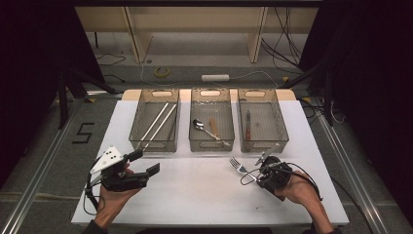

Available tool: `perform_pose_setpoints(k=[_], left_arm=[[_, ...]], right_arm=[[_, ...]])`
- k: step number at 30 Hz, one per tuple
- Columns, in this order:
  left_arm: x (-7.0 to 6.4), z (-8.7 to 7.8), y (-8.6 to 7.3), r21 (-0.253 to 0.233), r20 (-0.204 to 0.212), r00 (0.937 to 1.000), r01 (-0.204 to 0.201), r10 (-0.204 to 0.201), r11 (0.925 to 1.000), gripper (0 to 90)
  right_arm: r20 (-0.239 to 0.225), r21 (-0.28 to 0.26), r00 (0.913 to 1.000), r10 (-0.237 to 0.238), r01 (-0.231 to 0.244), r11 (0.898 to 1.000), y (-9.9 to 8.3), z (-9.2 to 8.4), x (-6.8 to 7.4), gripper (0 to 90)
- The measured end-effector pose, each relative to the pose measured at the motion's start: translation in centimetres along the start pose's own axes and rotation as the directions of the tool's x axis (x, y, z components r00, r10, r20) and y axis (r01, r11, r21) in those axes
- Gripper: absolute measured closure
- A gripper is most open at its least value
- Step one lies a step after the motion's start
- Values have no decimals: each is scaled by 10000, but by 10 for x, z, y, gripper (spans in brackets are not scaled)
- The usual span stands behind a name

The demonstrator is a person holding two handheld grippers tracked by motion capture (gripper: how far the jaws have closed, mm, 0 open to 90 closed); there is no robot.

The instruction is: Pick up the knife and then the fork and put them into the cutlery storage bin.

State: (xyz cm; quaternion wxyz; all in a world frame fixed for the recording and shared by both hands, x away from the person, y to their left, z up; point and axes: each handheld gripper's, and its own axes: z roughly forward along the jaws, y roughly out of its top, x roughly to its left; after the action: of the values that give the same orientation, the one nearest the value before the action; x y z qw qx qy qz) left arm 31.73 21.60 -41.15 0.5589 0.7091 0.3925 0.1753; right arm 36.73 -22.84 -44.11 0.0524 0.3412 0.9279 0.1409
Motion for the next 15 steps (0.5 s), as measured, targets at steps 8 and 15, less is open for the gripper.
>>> perform_pose_setpoints(k=[8, 15], left_arm=[[0, 0, 0, -2, -16, 10000, -16, 16, 10000, 160], [0, 0, 0, -13, -21, 10000, 2, -2, 10000, 160]], right_arm=[[56, -306, 9999, 92, -90, 9995, -1, -7, -5, 778], [35, -713, 9997, 256, -253, 9971, -2, -16, -13, 778]])
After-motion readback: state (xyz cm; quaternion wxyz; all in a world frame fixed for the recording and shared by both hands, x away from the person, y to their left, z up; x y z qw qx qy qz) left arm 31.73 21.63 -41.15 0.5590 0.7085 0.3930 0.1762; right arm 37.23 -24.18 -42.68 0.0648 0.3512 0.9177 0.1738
